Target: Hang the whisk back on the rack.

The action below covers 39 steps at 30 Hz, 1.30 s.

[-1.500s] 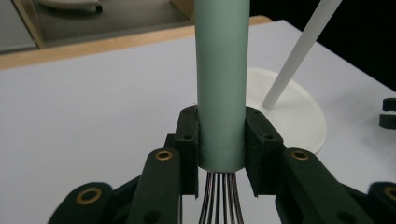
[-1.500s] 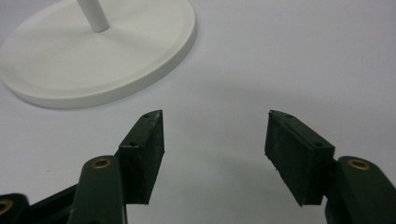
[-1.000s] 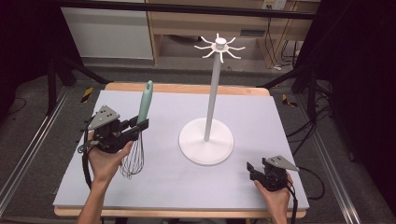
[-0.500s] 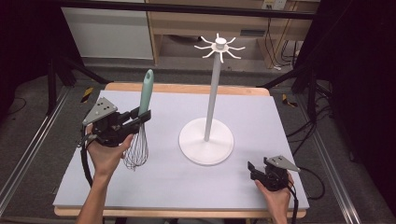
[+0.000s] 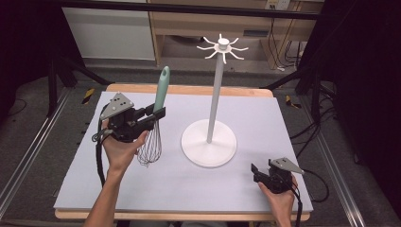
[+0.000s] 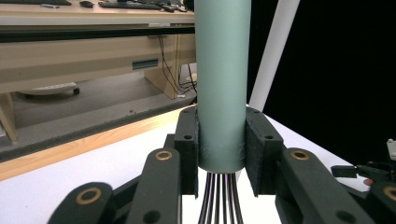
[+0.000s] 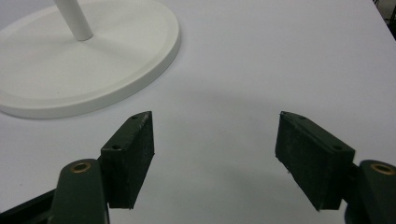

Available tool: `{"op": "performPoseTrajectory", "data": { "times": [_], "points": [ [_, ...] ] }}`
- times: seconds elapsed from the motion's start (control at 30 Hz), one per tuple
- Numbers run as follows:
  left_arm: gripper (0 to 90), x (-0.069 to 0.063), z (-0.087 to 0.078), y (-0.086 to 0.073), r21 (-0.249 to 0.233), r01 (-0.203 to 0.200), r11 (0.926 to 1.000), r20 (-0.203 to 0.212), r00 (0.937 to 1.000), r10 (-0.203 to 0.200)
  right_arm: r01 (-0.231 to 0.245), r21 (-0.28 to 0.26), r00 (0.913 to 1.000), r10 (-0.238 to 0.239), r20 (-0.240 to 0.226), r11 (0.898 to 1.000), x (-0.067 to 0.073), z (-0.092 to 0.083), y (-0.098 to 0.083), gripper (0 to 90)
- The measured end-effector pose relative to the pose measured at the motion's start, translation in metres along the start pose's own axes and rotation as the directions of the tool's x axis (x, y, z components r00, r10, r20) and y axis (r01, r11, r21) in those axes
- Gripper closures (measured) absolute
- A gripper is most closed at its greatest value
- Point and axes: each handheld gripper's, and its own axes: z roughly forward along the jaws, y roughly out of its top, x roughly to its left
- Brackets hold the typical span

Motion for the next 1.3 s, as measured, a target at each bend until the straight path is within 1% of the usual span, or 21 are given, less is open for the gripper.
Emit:
{"op": "performPoseTrajectory", "data": {
  "times": [0.1,0.2,0.23,0.33,0.37,0.4,0.63,0.73,0.77,0.8,0.83,1.0,1.17,1.3],
  "points": [
    [68.9,-0.005,0.001,0.003,-0.011,-0.012,0.9999,0.009,0.9999,0.012,-0.002,-0.001,1.0000,0.002,0.004,1.000,-0.001,0.001,0.000,28.6],
    [68.9,-0.009,0.002,0.009,-0.021,-0.026,0.9995,0.013,0.9996,0.026,-0.002,0.002,1.0000,0.002,-0.001,1.000,0.000,0.001,0.000,28.6],
    [68.9,-0.011,0.001,0.013,-0.028,-0.036,0.9990,0.023,0.9991,0.037,0.000,0.002,1.0000,0.000,0.000,1.000,0.000,0.001,0.000,28.6],
    [68.9,-0.013,0.001,0.016,-0.029,-0.042,0.9987,0.024,0.9988,0.043,-0.001,0.004,1.0000,0.001,0.000,1.000,0.000,0.001,0.000,28.7],
    [68.9,-0.014,0.001,0.019,-0.035,-0.044,0.9984,0.031,0.9985,0.045,0.001,0.003,1.0000,-0.001,0.000,1.000,0.000,0.002,0.000,28.8],
    [68.9,-0.014,0.000,0.020,-0.037,-0.052,0.9980,0.030,0.9982,0.053,0.002,0.006,1.0000,-0.002,0.002,1.000,0.001,0.002,0.000,28.8],
    [68.9,-0.018,-0.001,0.027,-0.052,-0.066,0.9965,0.033,0.9972,0.067,0.009,0.012,1.0000,-0.009,0.000,1.000,0.002,0.003,0.000,29.1],
    [68.9,-0.024,0.000,0.032,-0.059,-0.067,0.9960,0.044,0.9966,0.070,0.012,0.014,0.9999,-0.012,0.003,1.000,0.002,0.003,0.000,29.1],
    [68.9,-0.024,0.000,0.032,-0.059,-0.067,0.9960,0.044,0.9966,0.070,0.012,0.014,0.9999,-0.012,0.003,1.000,0.002,0.003,0.000,29.1],
    [68.9,-0.027,0.000,0.035,-0.057,-0.076,0.9955,0.042,0.9960,0.078,0.012,0.016,0.9999,-0.012,0.004,1.000,0.003,0.003,0.000,29.1],
    [68.9,-0.027,0.000,0.035,-0.057,-0.076,0.9955,0.042,0.9960,0.078,0.012,0.016,0.9999,-0.012,0.004,1.000,0.003,0.003,0.000,29.1],
    [68.9,-0.035,0.001,0.042,-0.065,-0.095,0.9934,0.044,0.9942,0.098,0.013,0.018,0.9999,-0.013,0.000,1.000,0.003,0.002,0.000,29.1],
    [68.9,-0.043,0.007,0.049,-0.068,-0.102,0.9925,0.048,0.9933,0.105,0.013,0.016,0.9999,-0.013,0.000,1.000,0.003,0.003,0.000,29.1],
    [68.9,-0.047,0.012,0.052,-0.070,-0.101,0.9924,0.055,0.9929,0.105,0.014,0.016,0.9999,-0.014,0.000,1.000,0.002,0.002,0.000,29.1]
  ]
}}
